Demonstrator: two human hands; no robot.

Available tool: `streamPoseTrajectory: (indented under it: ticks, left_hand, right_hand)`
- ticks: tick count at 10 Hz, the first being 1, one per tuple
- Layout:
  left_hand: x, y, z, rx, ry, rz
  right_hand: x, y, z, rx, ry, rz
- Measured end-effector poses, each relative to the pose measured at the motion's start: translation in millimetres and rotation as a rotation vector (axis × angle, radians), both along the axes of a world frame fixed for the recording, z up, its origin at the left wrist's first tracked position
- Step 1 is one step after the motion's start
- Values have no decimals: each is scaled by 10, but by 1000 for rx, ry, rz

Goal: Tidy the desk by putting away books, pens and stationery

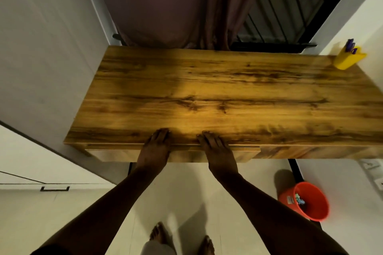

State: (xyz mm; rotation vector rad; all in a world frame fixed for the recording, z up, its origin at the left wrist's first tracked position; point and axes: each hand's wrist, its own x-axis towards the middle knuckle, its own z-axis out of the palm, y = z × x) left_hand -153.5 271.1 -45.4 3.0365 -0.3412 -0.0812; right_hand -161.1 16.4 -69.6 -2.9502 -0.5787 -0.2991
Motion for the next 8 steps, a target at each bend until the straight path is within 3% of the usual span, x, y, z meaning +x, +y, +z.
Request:
streamPoseTrajectory:
  ticks: [3,5,7,8]
  left_hand:
    - [97,-56,65,34,-41,13]
    - [208,-115,89,-6,-89,36]
    - [121,-140,153,24,78,-1]
    - [208,-142,303,-166,139,92]
  right_hand:
    - [108,89,-4,-27,-144,-34]
    - [244,93,31,-85,-143,-62]
    - [87,149,226,-66,228,-93]
    - [298,286,333,109,467,-262]
